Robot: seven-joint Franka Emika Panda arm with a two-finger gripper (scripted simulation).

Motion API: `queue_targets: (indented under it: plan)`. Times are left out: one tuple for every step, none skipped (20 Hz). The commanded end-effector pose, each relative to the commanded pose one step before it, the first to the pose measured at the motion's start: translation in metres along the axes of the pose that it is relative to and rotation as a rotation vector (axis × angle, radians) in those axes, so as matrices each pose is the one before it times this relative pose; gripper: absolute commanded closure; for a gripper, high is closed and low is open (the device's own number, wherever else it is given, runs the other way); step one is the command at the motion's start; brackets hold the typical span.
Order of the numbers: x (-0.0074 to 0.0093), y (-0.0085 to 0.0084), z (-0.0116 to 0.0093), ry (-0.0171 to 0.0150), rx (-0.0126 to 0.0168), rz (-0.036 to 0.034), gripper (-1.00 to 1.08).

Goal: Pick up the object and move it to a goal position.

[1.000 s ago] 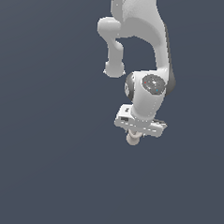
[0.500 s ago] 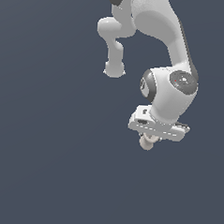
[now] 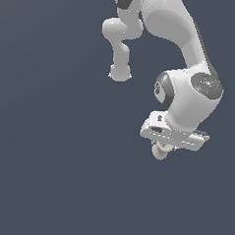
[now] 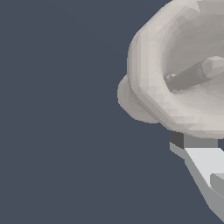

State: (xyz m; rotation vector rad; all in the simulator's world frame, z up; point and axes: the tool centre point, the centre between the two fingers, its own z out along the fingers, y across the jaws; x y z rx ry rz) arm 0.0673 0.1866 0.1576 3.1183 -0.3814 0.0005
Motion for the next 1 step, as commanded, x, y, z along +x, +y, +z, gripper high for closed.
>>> queue_targets:
  plan:
    - [0.00079, -0.00114, -0.0009, 0.0, -0.00016, 0.00052, 1.08]
